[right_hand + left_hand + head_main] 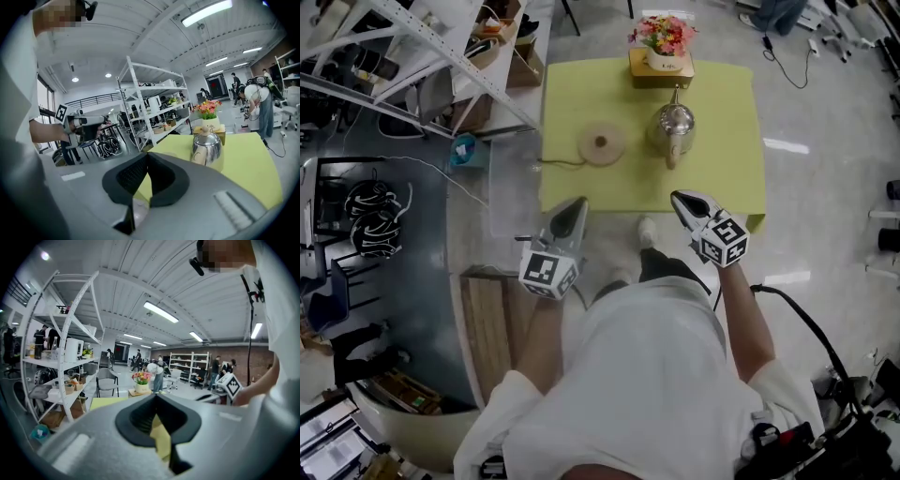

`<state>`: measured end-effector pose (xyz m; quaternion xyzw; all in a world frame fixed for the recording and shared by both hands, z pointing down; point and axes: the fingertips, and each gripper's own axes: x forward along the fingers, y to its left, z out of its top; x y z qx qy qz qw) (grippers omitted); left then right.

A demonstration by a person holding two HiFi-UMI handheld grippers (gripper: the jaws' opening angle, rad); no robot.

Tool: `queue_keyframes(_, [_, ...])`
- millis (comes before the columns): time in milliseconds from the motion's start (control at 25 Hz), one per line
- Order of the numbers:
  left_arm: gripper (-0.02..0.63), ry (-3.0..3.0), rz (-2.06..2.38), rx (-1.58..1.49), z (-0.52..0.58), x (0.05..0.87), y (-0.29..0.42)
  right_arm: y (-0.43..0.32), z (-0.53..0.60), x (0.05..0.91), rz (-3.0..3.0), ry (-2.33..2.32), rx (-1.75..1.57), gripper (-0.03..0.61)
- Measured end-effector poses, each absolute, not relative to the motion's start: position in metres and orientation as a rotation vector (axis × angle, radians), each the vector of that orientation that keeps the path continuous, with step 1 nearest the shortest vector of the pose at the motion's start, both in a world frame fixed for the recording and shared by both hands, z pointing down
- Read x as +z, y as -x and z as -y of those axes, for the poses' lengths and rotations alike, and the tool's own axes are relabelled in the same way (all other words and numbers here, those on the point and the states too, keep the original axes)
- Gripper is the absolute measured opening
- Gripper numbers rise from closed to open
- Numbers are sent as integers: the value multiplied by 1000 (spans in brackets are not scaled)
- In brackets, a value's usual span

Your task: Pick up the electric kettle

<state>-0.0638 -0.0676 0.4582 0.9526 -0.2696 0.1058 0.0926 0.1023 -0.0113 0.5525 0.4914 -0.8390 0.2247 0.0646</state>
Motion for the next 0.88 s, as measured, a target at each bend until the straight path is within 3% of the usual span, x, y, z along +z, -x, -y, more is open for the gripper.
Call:
queue_keyframes(440, [4,-2853,726,336,-11,454,133,-27,-60,505,2558,-1559,543,5])
queue_keyframes(880, [3,-2940,517,252,-72,430,124,-10,-121,459,2529,-1659,391,5])
